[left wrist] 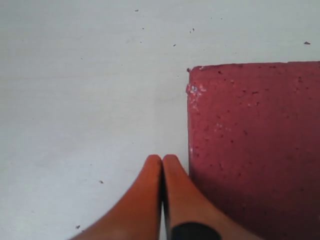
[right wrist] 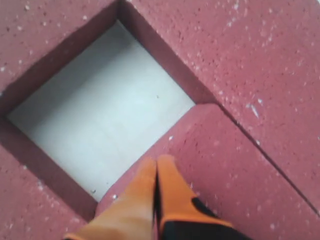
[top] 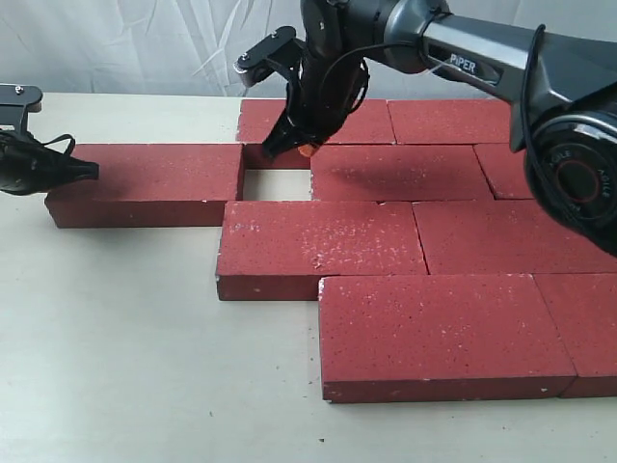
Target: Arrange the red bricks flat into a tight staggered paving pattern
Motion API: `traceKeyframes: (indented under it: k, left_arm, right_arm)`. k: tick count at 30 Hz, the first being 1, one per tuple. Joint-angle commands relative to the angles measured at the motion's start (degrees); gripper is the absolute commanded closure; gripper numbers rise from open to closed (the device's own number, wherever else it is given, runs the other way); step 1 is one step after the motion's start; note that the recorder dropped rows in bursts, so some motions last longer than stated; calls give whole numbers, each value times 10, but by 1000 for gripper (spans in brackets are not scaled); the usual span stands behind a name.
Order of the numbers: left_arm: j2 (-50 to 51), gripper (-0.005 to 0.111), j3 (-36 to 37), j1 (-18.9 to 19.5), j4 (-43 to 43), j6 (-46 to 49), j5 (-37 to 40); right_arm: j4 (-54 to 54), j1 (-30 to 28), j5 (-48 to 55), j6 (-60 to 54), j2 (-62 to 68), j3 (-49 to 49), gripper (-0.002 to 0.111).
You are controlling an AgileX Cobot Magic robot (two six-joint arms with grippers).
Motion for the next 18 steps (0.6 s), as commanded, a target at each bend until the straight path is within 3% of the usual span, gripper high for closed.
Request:
traceKeyframes:
  k: [1,6,14,18]
  left_arm:
    - [1,107,-1,-4,0,0,3]
    - [1,107,-1,-8,1,0,4]
    - [1,107,-1,-30,5,0,-1]
    - [1,107,-1,-30,5,0,-5]
  right_arm:
    - [-7,-2,16,-2,-38,39,109]
    - [-7,-2,-38,-2,-102,143,109]
    - [-7,-2,-238,-2,-231,383,109]
    - [-24,-2,-262,-9,-282,463,109]
